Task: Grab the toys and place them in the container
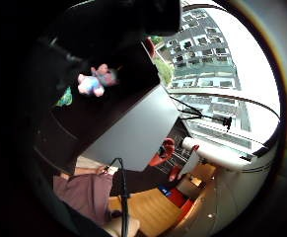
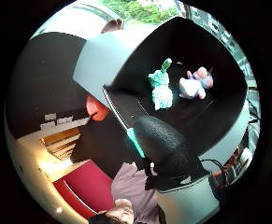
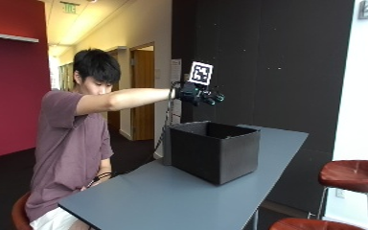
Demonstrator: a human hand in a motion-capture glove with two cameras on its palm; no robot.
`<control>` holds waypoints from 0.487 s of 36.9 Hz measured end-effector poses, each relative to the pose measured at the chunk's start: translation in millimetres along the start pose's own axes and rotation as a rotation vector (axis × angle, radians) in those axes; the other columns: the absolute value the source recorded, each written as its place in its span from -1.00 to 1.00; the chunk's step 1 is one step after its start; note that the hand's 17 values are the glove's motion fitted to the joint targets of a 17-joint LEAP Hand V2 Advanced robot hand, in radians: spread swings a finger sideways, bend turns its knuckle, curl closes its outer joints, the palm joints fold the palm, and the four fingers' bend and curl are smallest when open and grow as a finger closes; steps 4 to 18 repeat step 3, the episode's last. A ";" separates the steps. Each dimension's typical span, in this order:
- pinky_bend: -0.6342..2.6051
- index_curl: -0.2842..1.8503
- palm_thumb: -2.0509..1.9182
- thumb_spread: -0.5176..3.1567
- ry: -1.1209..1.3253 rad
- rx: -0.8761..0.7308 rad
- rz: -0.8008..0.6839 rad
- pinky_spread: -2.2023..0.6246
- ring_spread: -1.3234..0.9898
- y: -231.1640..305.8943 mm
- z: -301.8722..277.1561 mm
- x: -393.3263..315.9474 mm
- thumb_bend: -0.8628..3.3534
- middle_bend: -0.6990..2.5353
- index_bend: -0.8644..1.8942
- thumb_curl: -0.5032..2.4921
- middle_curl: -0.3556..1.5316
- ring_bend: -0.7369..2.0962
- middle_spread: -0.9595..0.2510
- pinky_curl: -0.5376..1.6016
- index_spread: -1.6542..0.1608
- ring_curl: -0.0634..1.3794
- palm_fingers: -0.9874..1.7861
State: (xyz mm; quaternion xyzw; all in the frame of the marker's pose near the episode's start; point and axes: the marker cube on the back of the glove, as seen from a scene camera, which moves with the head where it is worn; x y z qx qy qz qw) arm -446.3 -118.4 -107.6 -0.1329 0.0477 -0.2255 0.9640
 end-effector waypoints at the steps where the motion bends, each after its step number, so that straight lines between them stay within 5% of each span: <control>1: 0.02 -0.27 0.00 -0.08 0.011 0.003 0.013 0.60 0.16 0.8 0.0 2.0 -0.62 -0.53 -0.30 -0.35 -0.22 -0.35 0.53 -0.08 0.55 -0.43 -0.55; 18: 0.00 -0.29 0.00 -0.07 0.023 0.007 0.026 0.61 0.17 1.8 -0.3 3.7 -0.62 -0.53 -0.29 -0.37 -0.25 -0.35 0.55 -0.09 0.55 -0.44 -0.53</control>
